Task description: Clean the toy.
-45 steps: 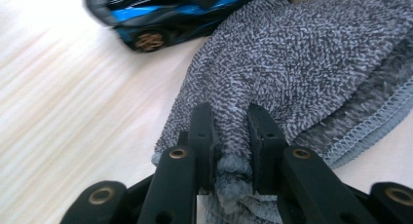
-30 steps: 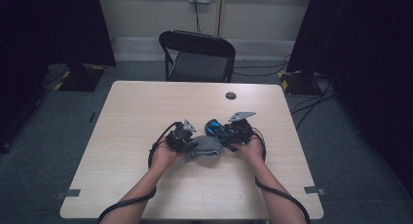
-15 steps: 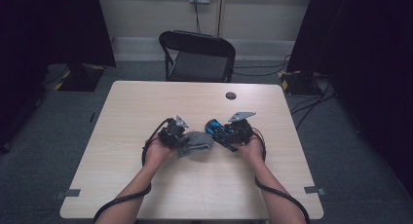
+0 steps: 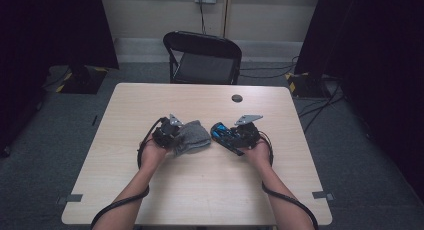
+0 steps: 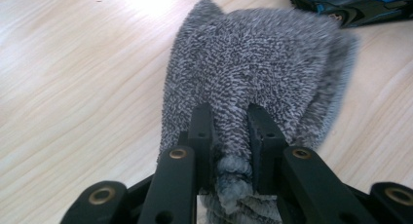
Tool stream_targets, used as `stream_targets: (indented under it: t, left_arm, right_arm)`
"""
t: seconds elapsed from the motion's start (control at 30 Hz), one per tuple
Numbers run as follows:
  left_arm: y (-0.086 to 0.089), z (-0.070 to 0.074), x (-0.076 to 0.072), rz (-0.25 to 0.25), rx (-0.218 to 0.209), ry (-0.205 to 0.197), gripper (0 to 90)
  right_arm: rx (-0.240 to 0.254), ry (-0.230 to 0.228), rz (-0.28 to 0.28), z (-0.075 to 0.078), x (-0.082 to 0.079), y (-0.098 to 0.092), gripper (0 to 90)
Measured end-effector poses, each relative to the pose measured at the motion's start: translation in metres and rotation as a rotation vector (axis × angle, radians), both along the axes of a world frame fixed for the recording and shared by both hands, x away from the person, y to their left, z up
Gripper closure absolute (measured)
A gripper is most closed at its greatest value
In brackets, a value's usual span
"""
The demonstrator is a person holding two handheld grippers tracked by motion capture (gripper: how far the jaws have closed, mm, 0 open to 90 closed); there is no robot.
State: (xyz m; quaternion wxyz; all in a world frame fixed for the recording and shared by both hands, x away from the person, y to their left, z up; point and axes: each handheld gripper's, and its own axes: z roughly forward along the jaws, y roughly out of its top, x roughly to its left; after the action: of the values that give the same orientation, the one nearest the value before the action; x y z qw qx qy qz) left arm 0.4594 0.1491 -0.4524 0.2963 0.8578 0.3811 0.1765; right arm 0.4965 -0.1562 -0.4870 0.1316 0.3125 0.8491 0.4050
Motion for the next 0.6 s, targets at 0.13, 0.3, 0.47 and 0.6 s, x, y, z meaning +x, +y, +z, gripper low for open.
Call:
stream_targets:
  t: [0.13,0.3,0.47,0.6]
  left_arm:
    - [0.004,0.004,-0.009,-0.020,0.001,-0.009,75.2]
    - [0.002,0.010,-0.020,-0.060,-0.019,-0.016,75.1]
    - [-0.013,0.017,-0.033,-0.132,-0.042,-0.029,75.1]
    - [-0.029,0.020,-0.044,-0.194,-0.070,-0.036,75.2]
  right_arm:
    - [0.004,0.002,-0.001,0.000,0.000,0.000,41.6]
    - [-0.001,0.004,-0.001,0.000,0.000,0.000,41.6]
    - [-0.001,0.007,-0.001,0.001,0.000,0.000,41.7]
    - [-0.002,0.008,-0.002,0.001,0.000,-0.001,41.7]
